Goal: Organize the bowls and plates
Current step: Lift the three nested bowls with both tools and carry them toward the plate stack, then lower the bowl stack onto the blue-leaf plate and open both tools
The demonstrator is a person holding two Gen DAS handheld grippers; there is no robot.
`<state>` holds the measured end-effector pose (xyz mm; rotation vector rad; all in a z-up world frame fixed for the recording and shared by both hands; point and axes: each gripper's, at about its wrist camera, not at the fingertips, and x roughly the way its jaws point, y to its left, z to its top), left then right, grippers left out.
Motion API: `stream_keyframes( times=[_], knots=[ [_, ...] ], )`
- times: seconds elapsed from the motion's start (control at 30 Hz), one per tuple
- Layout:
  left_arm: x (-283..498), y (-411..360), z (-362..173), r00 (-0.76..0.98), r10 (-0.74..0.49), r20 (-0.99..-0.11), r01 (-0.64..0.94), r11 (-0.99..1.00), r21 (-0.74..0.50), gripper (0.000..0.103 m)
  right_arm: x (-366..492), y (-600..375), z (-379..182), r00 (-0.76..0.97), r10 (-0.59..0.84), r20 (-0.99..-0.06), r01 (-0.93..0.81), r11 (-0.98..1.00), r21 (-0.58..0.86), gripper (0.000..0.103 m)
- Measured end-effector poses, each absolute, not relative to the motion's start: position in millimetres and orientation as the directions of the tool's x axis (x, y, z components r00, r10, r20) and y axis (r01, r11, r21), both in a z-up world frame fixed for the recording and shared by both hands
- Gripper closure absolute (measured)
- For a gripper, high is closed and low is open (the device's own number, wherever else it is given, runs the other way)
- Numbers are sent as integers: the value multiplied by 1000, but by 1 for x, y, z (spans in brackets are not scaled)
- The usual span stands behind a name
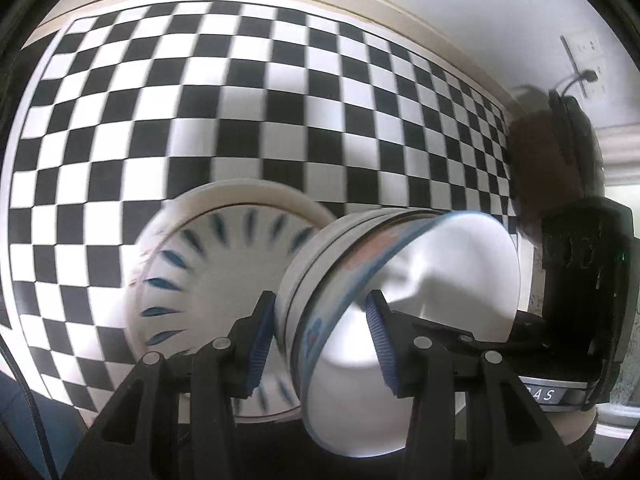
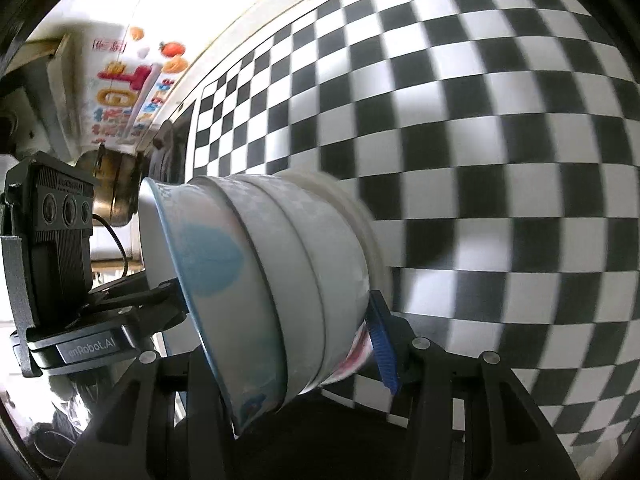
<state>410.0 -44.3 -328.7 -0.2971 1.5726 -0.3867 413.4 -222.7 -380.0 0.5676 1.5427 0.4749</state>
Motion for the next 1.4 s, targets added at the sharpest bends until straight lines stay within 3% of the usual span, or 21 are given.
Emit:
stream_keyframes(
  times=[0.43,1.4],
  knots=[
    [405,2,-350,-30,-406,-913,-17,914,-405,61,418,-161,-409,-76,625,-777,44,780,624,54],
    [403,2,-367,-48,-359,-932,8,933,-360,61,427,-145,-427,-118,564,-817,64,825,561,56]
  ],
)
